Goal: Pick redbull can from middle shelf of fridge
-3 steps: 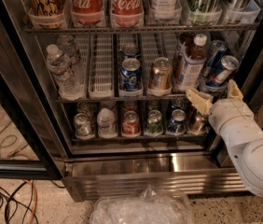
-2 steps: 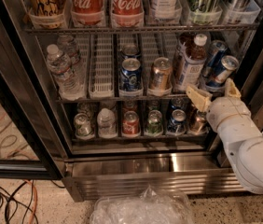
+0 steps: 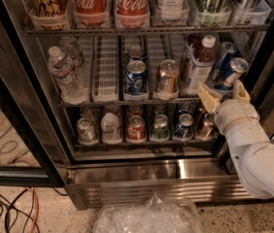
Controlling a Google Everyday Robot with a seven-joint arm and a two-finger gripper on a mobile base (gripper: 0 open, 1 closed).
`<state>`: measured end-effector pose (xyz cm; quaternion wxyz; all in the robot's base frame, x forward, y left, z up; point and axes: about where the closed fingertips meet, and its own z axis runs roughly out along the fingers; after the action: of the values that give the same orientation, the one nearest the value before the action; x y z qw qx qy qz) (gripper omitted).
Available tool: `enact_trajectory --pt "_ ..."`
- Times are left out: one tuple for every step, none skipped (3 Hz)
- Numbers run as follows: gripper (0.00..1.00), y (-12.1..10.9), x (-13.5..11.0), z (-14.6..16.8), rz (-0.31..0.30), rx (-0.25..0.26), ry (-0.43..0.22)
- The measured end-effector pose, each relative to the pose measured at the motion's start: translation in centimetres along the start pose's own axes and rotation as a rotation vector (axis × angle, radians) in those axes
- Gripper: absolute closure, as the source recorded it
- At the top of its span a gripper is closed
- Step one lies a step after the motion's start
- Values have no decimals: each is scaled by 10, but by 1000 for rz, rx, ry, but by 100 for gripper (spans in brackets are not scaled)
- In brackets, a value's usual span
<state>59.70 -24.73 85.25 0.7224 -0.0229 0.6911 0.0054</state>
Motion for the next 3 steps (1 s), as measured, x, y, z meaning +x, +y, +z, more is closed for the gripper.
enact_trajectory --pt "35 -4 1 0 10 25 -4" --pt "35 -8 3 -1 15 48 -6" --pt "35 -12 5 -3 12 70 -5"
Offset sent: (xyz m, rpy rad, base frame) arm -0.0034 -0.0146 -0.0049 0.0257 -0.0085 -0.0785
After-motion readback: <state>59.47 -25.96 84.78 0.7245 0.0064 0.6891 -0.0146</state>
